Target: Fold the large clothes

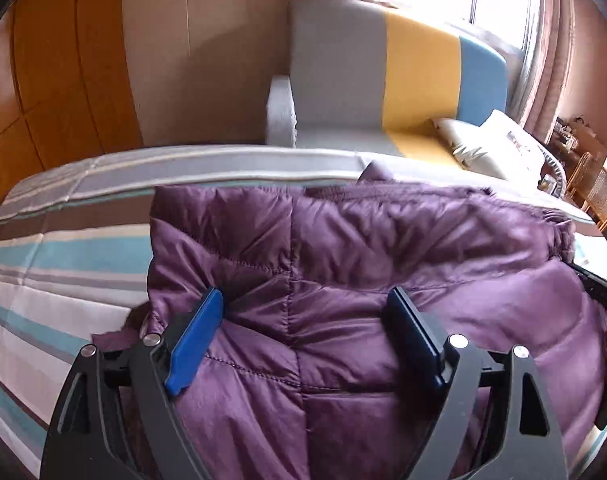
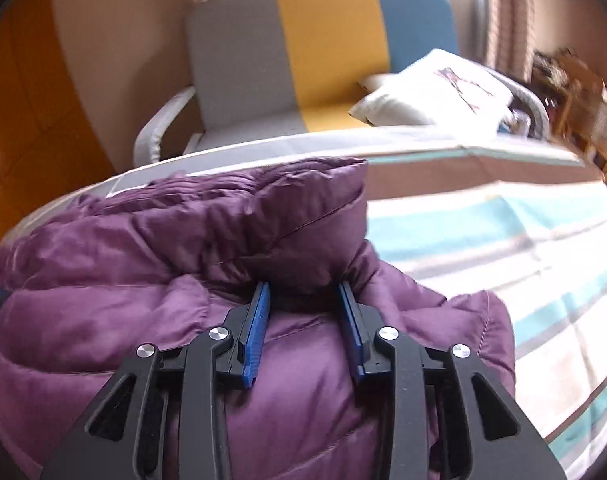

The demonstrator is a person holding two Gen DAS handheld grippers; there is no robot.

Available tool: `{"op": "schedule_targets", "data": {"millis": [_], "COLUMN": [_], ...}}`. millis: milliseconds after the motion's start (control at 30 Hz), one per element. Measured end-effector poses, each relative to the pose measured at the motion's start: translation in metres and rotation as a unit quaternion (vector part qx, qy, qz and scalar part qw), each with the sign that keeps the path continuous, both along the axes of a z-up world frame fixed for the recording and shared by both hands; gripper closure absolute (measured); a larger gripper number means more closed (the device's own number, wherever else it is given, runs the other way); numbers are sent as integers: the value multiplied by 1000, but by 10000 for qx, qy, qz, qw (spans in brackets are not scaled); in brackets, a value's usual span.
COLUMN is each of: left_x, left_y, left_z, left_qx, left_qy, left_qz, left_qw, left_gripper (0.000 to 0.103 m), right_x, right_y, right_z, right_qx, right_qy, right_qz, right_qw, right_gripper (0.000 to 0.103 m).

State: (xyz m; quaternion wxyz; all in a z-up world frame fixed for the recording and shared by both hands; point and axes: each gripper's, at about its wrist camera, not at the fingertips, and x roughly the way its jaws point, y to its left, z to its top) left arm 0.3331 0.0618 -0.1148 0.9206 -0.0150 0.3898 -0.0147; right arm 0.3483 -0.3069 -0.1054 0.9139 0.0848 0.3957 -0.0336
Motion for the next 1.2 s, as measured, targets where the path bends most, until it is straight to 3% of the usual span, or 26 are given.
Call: {"op": "schedule_targets", "data": {"millis": [333, 433, 600, 867, 1200], "left_x": [10, -6, -42, -81, -90], "left_y": [-3, -2, 4, 39, 51], "left_z": [-11, 0, 13, 2, -22], "left_qx": [-13, 138, 160, -299, -490], "left_qy": [105, -68, -295, -68, 107], "left_qz": [-47, 114, 227, 701, 654], "left_qw": [9999, 9998, 9992, 9971, 9966], "left_gripper": [14, 5, 4, 4, 3], "right_x": [3, -1, -19, -56, -65], "right_y": [1, 4, 11, 27, 19], "right_z": [-9, -3, 16, 30, -4], "right_qx": [-258, -296, -318, -154, -811], "right_qy": [33, 46, -131, -299, -53], "right_qz": [-135, -129, -77, 103, -129], "right_qw": [9996, 9995, 9994, 9994, 9966], "right_gripper": [72, 72, 72, 72, 72]}}
